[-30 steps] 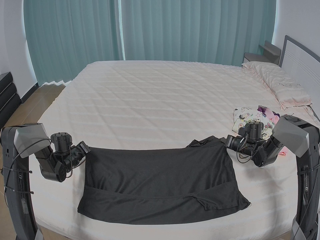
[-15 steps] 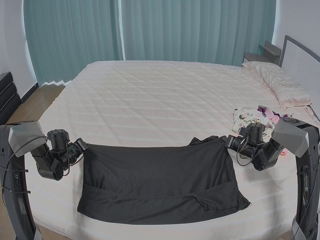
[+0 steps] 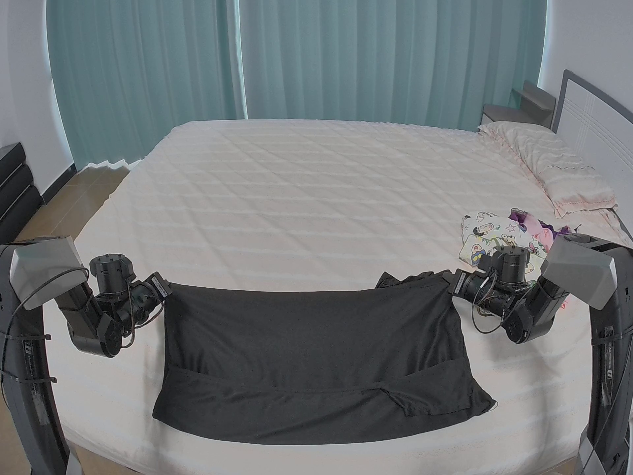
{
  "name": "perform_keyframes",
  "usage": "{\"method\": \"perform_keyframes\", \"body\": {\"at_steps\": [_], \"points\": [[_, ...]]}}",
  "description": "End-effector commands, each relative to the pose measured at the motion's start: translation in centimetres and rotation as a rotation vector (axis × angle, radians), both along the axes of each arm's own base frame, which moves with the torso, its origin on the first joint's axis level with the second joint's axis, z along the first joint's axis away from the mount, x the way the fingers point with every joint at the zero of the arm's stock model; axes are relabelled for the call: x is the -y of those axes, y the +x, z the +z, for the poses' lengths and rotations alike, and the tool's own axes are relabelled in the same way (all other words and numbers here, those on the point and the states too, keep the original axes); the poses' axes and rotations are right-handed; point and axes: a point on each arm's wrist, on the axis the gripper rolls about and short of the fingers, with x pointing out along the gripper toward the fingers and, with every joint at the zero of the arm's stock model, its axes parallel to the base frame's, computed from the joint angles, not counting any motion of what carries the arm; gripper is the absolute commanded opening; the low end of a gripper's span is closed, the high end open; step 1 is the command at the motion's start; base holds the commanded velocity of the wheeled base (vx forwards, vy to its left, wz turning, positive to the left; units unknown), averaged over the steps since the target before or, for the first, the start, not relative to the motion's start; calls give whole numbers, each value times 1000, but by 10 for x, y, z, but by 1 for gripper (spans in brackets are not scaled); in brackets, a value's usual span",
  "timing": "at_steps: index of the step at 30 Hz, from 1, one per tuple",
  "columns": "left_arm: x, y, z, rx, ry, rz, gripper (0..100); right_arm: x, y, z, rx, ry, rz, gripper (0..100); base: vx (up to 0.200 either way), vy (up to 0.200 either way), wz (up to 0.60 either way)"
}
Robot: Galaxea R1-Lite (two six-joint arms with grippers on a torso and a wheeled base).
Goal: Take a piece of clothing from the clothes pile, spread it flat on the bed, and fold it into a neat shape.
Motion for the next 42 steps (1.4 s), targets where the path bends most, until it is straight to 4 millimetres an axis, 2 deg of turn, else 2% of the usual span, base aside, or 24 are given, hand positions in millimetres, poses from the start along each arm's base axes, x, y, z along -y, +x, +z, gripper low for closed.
{"method": "perform_keyframes", "body": {"at_steps": [1, 9, 14, 18, 28, 35, 42], "points": [[0, -3, 9, 17, 5, 0, 0, 2, -2, 9, 23, 2, -4, 0, 0, 0, 0], [0, -4, 5, -9, 20, -10, 0, -4, 2, -1, 21, -8, 8, 0, 0, 0, 0], [-1, -5, 4, -14, 25, -11, 0, -4, -1, 1, 17, -11, 8, 0, 0, 0, 0], [-5, -11, 2, -33, 52, -11, 0, 2, -13, 8, 13, -48, 21, 0, 0, 0, 0], [-7, -28, 6, -56, 87, -18, 0, 5, -37, 9, 43, -118, 49, 0, 0, 0, 0], [-5, -43, 3, -98, 148, -50, 0, 8, -59, 2, 41, -164, 66, 0, 0, 0, 0], [-3, -63, -8, -175, 186, -84, 0, 9, -84, -4, 10, -173, 103, 0, 0, 0, 0]]}}
